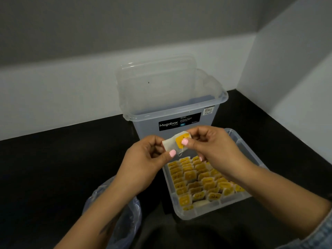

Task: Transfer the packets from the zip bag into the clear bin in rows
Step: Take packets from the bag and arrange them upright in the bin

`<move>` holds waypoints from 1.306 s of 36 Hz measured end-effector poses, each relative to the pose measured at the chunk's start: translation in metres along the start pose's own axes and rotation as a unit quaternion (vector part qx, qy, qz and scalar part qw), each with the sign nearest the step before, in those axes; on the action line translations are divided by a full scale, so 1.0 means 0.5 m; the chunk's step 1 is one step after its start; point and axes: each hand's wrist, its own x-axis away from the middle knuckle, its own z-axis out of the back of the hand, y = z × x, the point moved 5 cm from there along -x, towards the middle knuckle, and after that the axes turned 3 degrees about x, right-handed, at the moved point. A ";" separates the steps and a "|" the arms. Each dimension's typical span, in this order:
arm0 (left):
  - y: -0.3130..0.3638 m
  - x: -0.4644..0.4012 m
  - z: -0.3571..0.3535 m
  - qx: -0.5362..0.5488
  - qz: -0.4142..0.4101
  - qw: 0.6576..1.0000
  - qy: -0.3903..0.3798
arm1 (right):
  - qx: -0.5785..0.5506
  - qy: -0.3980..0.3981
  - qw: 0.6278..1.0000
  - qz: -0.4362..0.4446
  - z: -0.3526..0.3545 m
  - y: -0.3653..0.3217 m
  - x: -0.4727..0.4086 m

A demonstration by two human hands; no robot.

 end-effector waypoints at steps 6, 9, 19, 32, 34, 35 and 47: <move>0.013 -0.034 -0.060 -0.103 -0.025 0.989 -0.103 | 0.094 0.013 0.995 0.028 0.099 -0.002 0.005; 0.014 -0.045 -0.104 -0.183 -0.025 0.965 -0.187 | 0.154 0.012 0.988 0.024 0.141 0.004 0.010; -0.037 -0.054 -0.247 -0.425 -0.009 0.808 -0.408 | 0.253 -0.019 0.967 0.005 0.200 0.053 0.024; -0.077 -0.035 -0.306 -0.476 -0.118 0.716 -0.497 | 0.258 -0.042 0.965 0.016 0.203 0.068 0.019; -0.087 -0.033 -0.308 -0.489 -0.120 0.703 -0.503 | 0.262 -0.048 0.964 0.014 0.203 0.072 0.021; -0.090 -0.034 -0.307 -0.492 -0.121 0.699 -0.504 | 0.264 -0.052 0.963 0.012 0.204 0.074 0.021; -0.108 -0.048 -0.311 -0.549 -0.046 0.669 -0.499 | 0.348 -0.175 0.920 -0.036 0.176 0.075 0.040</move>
